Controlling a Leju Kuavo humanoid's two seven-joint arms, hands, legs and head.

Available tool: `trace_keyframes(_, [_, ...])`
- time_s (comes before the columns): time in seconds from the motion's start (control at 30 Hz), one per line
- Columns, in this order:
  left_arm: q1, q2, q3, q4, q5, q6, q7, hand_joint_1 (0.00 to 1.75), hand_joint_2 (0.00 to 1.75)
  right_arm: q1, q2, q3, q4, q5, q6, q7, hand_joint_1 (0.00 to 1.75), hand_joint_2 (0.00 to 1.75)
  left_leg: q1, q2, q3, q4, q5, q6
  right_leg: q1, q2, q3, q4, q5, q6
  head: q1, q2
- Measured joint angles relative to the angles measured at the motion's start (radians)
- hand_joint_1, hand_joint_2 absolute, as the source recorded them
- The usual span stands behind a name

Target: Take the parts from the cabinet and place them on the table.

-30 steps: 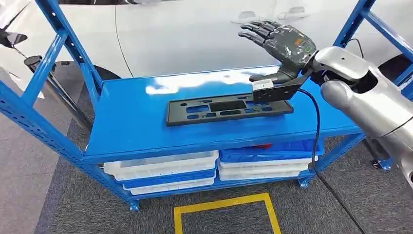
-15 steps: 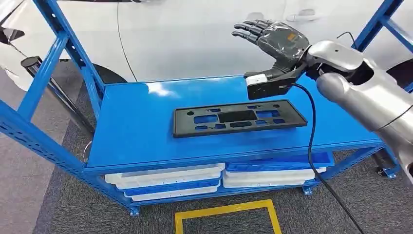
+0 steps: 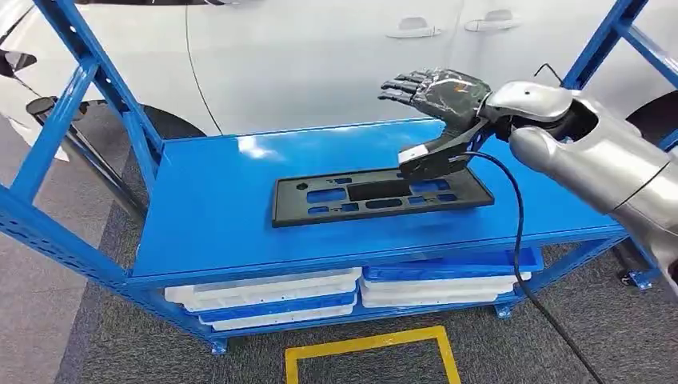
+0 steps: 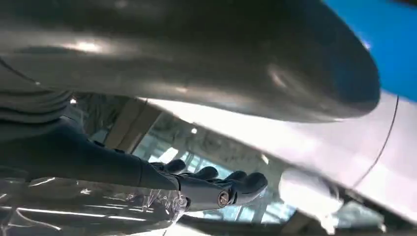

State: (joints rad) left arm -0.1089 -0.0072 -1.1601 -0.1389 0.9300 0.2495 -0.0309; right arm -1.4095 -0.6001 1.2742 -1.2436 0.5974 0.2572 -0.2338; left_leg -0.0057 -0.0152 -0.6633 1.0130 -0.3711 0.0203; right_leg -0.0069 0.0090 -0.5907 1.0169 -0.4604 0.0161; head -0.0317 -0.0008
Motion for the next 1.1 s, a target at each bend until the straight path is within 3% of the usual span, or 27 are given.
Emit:
trace_keyframes(0.37, [0.003, -0.004, -0.011, 0.0, 0.001, -0.004, -0.012, 0.0, 0.0, 0.038, -0.084, 0.081, -0.03, -0.003, -0.044, 0.004, 0.0, 0.0, -0.001, -0.001, -0.001, 0.001, -0.001, 0.001, -0.001, -0.001, 0.001, -0.001, 0.0, 0.001, 0.0, 0.0])
trace_keyframes(0.73, [0.003, -0.005, -0.015, 0.0, 0.001, -0.006, -0.011, 0.0, 0.0, 0.093, -0.118, 0.11, -0.043, 0.015, -0.082, 0.018, 0.0, 0.0, -0.001, -0.001, -0.001, 0.003, -0.001, 0.001, -0.001, -0.001, 0.002, -0.001, 0.001, 0.002, 0.0, 0.0])
trace_keyframes(1.1, [0.002, -0.013, -0.018, 0.0, 0.002, -0.019, -0.013, 0.0, 0.0, 0.227, -0.112, 0.095, -0.01, 0.018, -0.199, 0.016, 0.0, 0.0, -0.001, -0.001, 0.0, 0.003, -0.001, 0.002, 0.0, -0.002, 0.003, -0.001, 0.001, 0.002, 0.0, 0.0])
